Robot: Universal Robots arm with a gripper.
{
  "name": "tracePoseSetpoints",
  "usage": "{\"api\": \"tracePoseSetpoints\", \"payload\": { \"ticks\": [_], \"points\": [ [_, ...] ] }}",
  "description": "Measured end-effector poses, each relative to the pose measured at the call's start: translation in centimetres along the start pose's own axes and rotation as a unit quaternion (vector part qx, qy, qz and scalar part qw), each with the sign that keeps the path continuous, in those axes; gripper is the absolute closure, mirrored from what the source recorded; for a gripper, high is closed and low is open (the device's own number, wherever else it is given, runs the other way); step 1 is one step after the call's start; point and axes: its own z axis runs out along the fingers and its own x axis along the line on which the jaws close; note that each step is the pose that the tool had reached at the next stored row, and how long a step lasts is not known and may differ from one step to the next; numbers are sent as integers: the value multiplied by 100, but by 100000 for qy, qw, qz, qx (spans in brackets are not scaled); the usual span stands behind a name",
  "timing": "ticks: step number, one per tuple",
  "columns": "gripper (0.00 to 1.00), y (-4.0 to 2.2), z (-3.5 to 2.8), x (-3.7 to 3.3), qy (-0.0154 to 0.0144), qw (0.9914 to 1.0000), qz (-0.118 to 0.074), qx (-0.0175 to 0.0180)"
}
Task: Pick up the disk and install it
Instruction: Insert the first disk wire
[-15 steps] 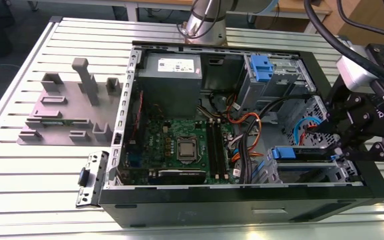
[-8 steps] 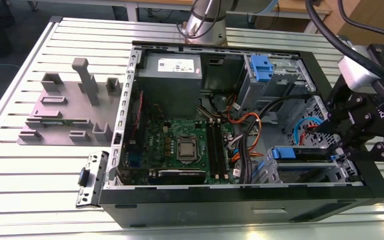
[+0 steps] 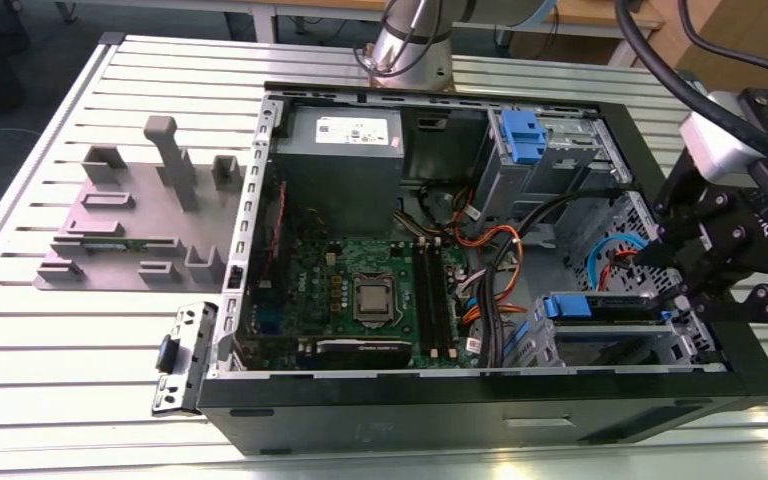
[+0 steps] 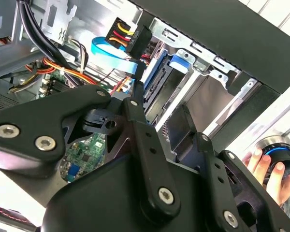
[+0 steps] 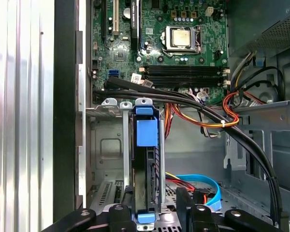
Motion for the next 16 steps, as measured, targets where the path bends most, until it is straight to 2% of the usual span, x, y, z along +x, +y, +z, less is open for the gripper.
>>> {"api": "tracePoseSetpoints", "payload": {
  "ticks": [16],
  "points": [
    [53, -51, -1, -2, 3, 100000, -2, -1]
  ]
}}
